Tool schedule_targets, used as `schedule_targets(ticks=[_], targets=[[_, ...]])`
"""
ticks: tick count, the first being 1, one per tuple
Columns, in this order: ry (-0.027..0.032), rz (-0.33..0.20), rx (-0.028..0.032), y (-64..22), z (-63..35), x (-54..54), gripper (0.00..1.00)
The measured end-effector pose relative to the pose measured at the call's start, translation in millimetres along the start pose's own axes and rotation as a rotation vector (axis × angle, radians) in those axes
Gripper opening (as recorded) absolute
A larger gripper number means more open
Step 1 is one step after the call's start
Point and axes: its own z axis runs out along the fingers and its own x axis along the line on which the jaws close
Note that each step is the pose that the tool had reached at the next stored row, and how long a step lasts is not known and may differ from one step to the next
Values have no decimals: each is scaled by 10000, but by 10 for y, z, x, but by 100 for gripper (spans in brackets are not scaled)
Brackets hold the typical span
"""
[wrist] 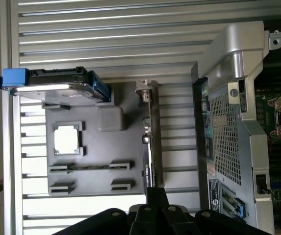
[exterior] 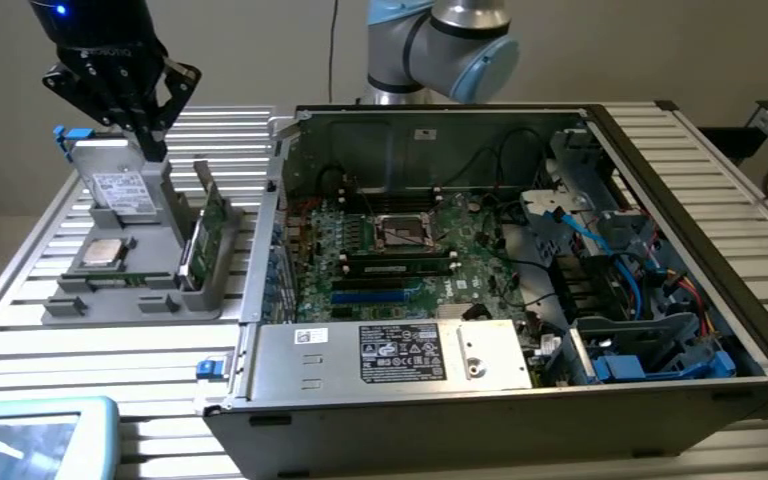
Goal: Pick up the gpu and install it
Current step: 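Pick up the gpu and move the gpu toward the slot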
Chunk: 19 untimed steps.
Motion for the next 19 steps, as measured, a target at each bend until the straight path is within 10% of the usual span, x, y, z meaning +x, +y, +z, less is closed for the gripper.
schedule_targets(ticks=[11,19], targets=[[-2,0,-1,-1,9,4,47],[-48,9,-82,-15,115,133,54]])
